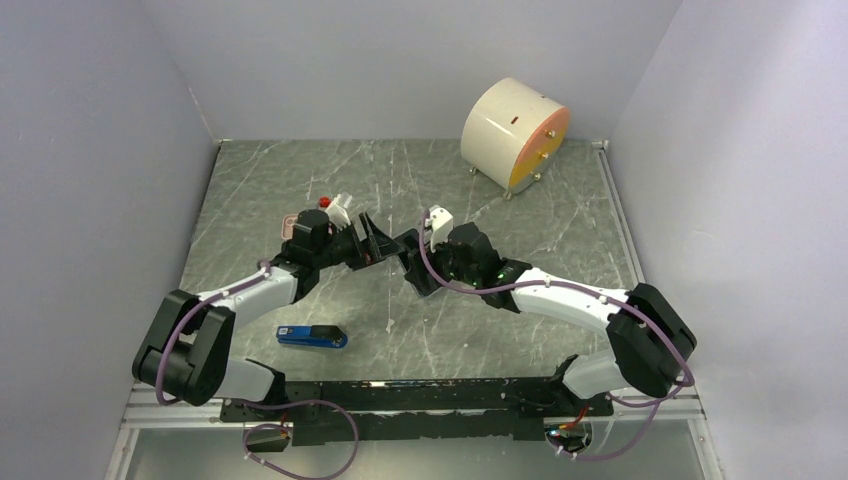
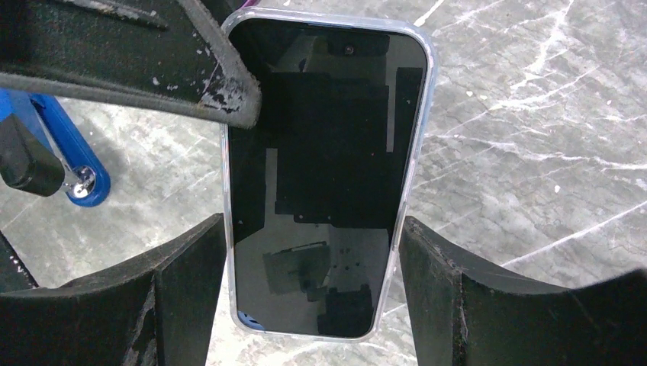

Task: Take the phone out of the phone case
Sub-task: Pick up the phone at the center of the board.

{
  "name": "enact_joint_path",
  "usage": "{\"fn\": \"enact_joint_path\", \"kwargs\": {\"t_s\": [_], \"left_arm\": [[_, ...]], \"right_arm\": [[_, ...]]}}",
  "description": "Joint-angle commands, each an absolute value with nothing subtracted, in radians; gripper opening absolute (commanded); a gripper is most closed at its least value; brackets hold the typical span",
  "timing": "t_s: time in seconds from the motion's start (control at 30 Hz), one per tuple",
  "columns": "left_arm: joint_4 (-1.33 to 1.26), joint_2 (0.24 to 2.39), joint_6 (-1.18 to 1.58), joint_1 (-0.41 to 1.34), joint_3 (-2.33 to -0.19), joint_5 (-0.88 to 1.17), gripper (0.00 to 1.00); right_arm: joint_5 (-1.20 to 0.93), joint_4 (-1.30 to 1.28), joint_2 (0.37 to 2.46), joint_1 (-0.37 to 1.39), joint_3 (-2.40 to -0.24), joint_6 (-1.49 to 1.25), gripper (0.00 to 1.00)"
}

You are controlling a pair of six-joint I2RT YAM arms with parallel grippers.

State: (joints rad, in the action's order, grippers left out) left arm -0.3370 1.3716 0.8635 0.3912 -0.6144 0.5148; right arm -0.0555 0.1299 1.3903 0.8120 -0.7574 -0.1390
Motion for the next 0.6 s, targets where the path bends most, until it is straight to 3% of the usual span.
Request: {"fn": "enact_joint_path", "kwargs": {"t_s": [0.0,0.37,0.47,0.57], "left_arm": [[-0.45,1.363,0.881,0.403,-0.612,0.574,0.87],[-0.477,1.39,0.879,0.428,-0.631,0.576,0.71],[-0.467,1.369,0.873,0.428,-0.649,0.571,0.6],[-0.46,1.35,0.877,0.428,-0.662,0.566,0.41]], "right_arm": [[-0.069,0.256,1.346,0.807,-0.759,-0.155,0.31],[-0.123,0.301,1.347,0.808,-0.777,-0.138,0.33],[-0.145,0.298,1.351,0.808,-0.781,-0.127,0.35],[-0.165,0.311,1.347,0.808,-0.781,-0.13,0.38]]}}
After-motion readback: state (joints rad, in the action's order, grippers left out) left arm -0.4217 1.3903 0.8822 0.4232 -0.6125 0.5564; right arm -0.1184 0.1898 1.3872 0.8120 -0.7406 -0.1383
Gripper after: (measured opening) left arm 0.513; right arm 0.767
